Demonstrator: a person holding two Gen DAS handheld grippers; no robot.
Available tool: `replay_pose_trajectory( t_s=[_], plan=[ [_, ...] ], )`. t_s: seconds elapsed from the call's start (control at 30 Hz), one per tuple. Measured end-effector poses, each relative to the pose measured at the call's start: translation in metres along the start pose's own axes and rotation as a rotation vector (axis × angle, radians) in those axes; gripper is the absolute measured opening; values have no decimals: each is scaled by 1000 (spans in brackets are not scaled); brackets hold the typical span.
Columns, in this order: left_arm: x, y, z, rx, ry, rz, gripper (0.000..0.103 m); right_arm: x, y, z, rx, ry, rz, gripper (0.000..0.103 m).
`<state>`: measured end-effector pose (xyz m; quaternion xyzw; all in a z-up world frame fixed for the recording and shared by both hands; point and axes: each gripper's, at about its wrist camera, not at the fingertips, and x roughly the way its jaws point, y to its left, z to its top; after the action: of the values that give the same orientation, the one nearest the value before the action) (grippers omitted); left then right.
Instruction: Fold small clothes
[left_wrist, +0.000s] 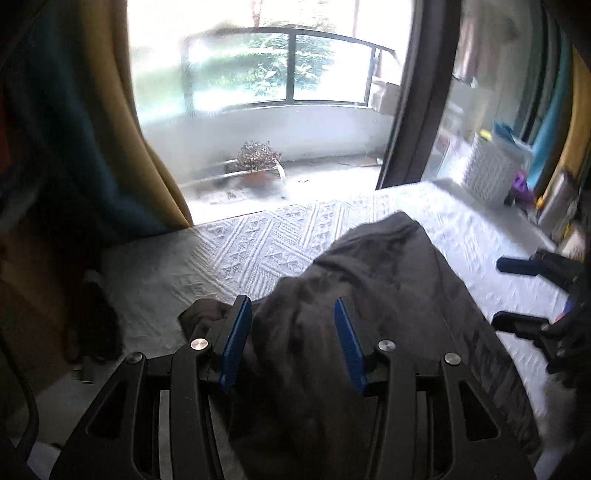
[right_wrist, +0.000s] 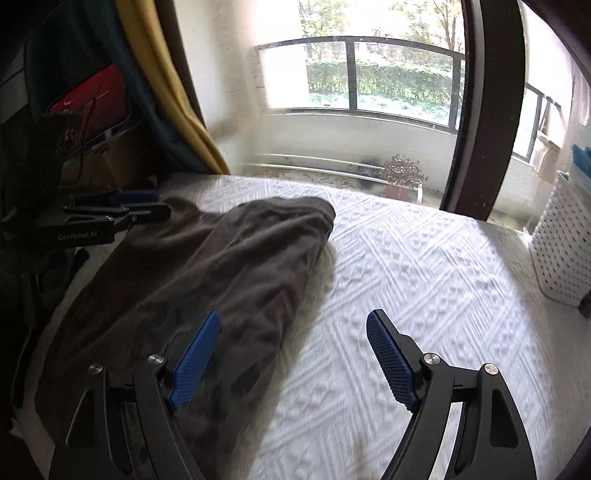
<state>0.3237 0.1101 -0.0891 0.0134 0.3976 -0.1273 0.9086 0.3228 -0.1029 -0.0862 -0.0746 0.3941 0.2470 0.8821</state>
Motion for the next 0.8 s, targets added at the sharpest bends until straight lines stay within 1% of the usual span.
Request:
replay_pose_trajectory(
  t_s=[0.03, 0.07, 0.13, 0.2, 0.3, 0.37, 0.43, 0.47, 0.5, 0.57, 0.6, 0.67, 0.7, 0.73, 0.8],
  plan=[
    [4, 4, 0, -12, 8, 23, 7, 5, -2, 2, 3, -3, 6, 83],
    [8, 10, -1, -34, 18, 47, 5, 10, -5, 3, 5, -2, 8, 83],
    [7, 21, -6, -92, 8, 49, 5, 19, -9, 5, 13, 7, 6, 83],
    [2, 23, -9, -91, -9, 81, 5, 27, -12, 7, 20, 12, 10, 83],
    [-4, 28, -11, -115, -33, 106, 5, 35, -13, 9, 25, 11, 13, 83],
    [2, 32, -11, -124, -21, 131, 5, 41, -12, 10, 23, 11, 3, 83],
    [6, 33, -17, -137, -6, 151, 6, 48, -11, 9, 15, 29, -8, 83],
    [6, 34, -18, -137, -1, 157, 6, 50, -11, 8, 15, 36, -9, 83],
    [6, 34, -19, -137, 6, 162, 9, 50, -11, 8, 15, 34, -10, 83],
    [0, 36, -19, -148, 10, 158, 10, 50, -11, 9, 15, 32, -15, 83],
    [-3, 37, -17, -158, 19, 149, 12, 50, -12, 9, 17, 36, -21, 83],
    [-14, 40, -16, -183, 25, 139, 31, 51, -12, 9, 18, 40, -30, 83],
    [-18, 41, -15, -194, 21, 135, 55, 52, -12, 10, 17, 44, -39, 83],
    [-28, 43, -17, -214, 7, 120, 69, 51, -12, 10, 18, 45, -47, 83],
    [-41, 43, -22, -233, -8, 104, 72, 46, -12, 10, 22, 38, -50, 83]
  ],
)
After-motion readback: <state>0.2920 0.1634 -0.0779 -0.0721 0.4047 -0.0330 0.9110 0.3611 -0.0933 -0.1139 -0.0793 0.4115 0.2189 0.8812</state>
